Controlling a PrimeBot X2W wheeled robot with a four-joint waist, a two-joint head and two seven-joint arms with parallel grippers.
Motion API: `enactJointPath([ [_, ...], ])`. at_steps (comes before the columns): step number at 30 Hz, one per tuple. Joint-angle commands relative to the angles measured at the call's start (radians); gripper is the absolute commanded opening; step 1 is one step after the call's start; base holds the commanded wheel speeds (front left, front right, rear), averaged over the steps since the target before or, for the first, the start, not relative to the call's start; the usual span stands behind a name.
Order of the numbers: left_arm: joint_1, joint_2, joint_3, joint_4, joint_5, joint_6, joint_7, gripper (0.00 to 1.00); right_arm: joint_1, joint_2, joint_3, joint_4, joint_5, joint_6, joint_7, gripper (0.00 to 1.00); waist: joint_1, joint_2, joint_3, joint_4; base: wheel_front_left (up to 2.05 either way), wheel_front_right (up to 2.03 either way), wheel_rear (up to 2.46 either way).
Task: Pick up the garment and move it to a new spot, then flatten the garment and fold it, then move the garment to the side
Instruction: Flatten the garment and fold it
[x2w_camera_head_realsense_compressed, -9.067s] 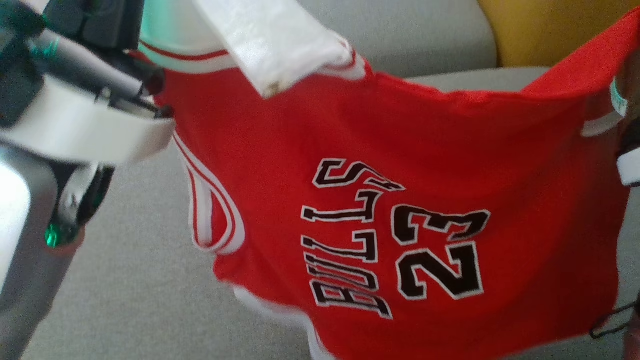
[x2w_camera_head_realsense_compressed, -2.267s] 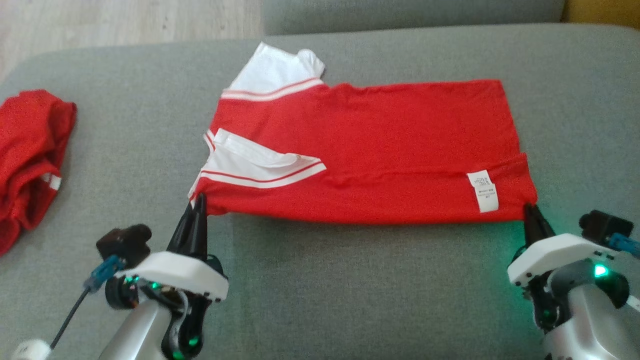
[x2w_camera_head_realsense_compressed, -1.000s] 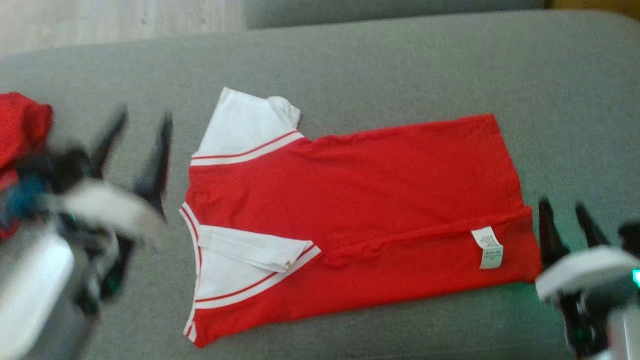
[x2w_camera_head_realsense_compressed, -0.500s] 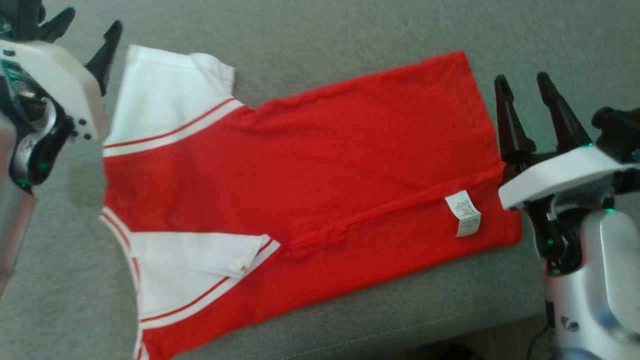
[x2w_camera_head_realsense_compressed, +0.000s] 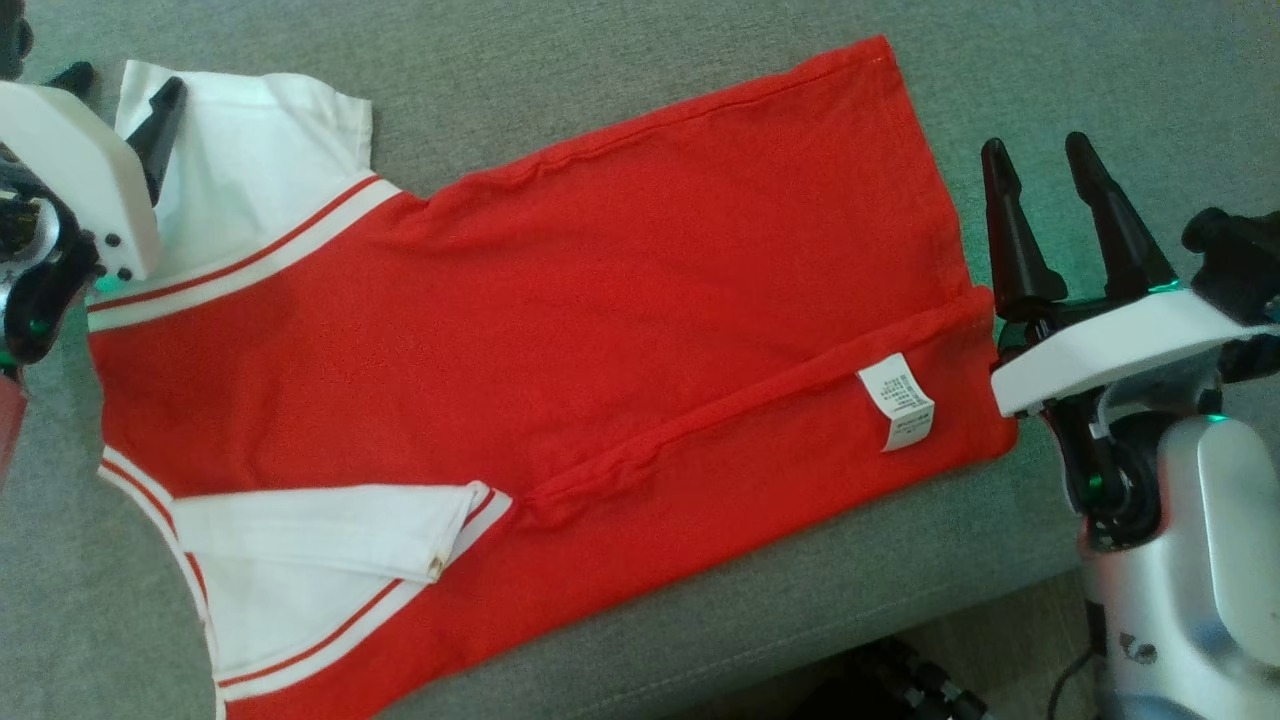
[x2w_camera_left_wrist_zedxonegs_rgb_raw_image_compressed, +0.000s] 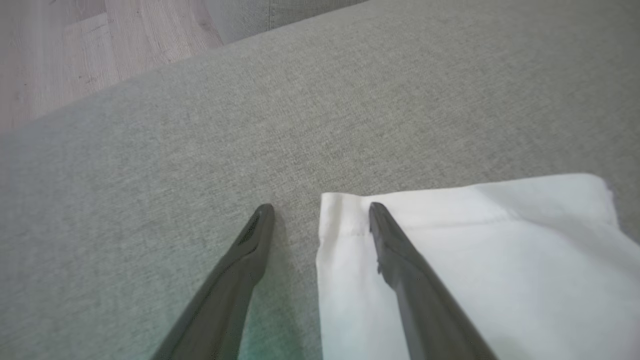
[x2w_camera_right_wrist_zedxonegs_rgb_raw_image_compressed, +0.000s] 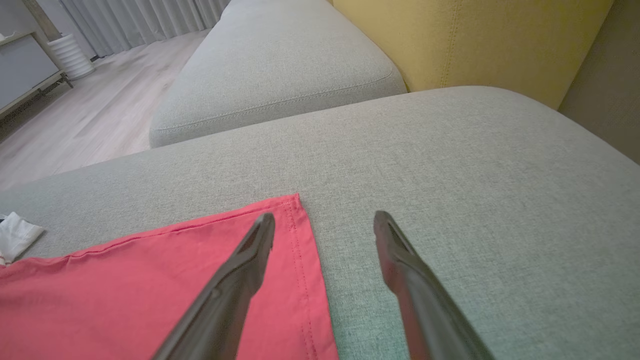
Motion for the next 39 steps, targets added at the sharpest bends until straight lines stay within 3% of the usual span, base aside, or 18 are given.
enactJointPath([
  [1, -0.02, 0.053, 0.021, -0.024, -0.009, -0.011, 0.027, 1.0, -0.009, -0.006, 0.012, -0.031, 0.011, 0.007, -0.01, 1.0, 0.0001, 0.0, -0.001, 0.002, 0.0, 0.0, 0.0],
  [2, -0.017, 0.051, 0.017, -0.031, -0.015, -0.015, 0.036, 1.0, -0.011, -0.006, 0.012, -0.03, 0.012, 0.007, -0.011, 1.0, 0.0001, 0.0, -0.001, 0.002, 0.0, 0.0, 0.0],
  [5, -0.012, 0.04, 0.008, -0.051, -0.035, -0.023, 0.058, 0.48, -0.018, -0.006, 0.013, -0.029, 0.013, 0.007, -0.012, 1.0, 0.0001, 0.0, 0.0, 0.006, 0.0, 0.0, 0.0],
  [6, -0.01, 0.037, 0.005, -0.059, -0.038, -0.024, 0.063, 0.4, -0.021, -0.006, 0.013, -0.028, 0.012, 0.007, -0.011, 1.0, 0.0001, 0.0, 0.0, 0.007, 0.0, 0.0, 0.0],
  [7, -0.01, 0.037, 0.005, -0.059, -0.038, -0.024, 0.063, 0.4, -0.021, -0.006, 0.013, -0.028, 0.012, 0.007, -0.011, 1.0, 0.0001, 0.0, 0.0, 0.007, 0.0, 0.0, 0.0],
  [8, -0.01, 0.034, 0.002, -0.064, -0.04, -0.025, 0.065, 0.3, -0.025, -0.006, 0.013, -0.026, 0.01, 0.007, -0.009, 1.0, 0.0001, 0.0, 0.0, 0.008, 0.0, 0.0, 0.0],
  [10, -0.01, 0.031, -0.002, -0.072, -0.039, -0.026, 0.061, 0.0, -0.037, -0.006, 0.013, -0.02, 0.007, 0.007, -0.005, 1.0, 0.0001, 0.0, -0.001, 0.01, 0.0, 0.0, 0.0],
  [17, -0.028, 0.009, 0.007, -0.073, 0.006, -0.007, -0.068, 0.0, -0.13, -0.006, 0.008, 0.061, -0.046, 0.007, 0.046, 1.0, 0.0001, 0.0, -0.028, 0.04, 0.0, 0.0, 0.0],
  [24, -0.029, -0.04, 0.007, -0.101, 0.02, -0.017, -0.202, 0.0, -0.259, -0.031, 0.0, 0.209, -0.155, 0.007, 0.164, 1.0, 0.0001, 0.0, -0.079, 0.119, 0.0, 0.0, 0.0],
  [31, -0.012, -0.076, -0.021, -0.165, 0.026, -0.024, -0.251, 0.0, -0.361, -0.114, 0.011, 0.381, -0.154, 0.007, 0.264, 1.0, 0.0001, 0.0, -0.083, 0.197, 0.0, 0.0, 0.0],
  [39, -0.005, -0.099, -0.038, -0.199, 0.026, -0.021, -0.268, 0.0, -0.419, -0.145, 0.013, 0.516, -0.121, 0.007, 0.314, 1.0, 0.0001, 0.0, -0.067, 0.225, 0.0, 0.0, 0.0],
])
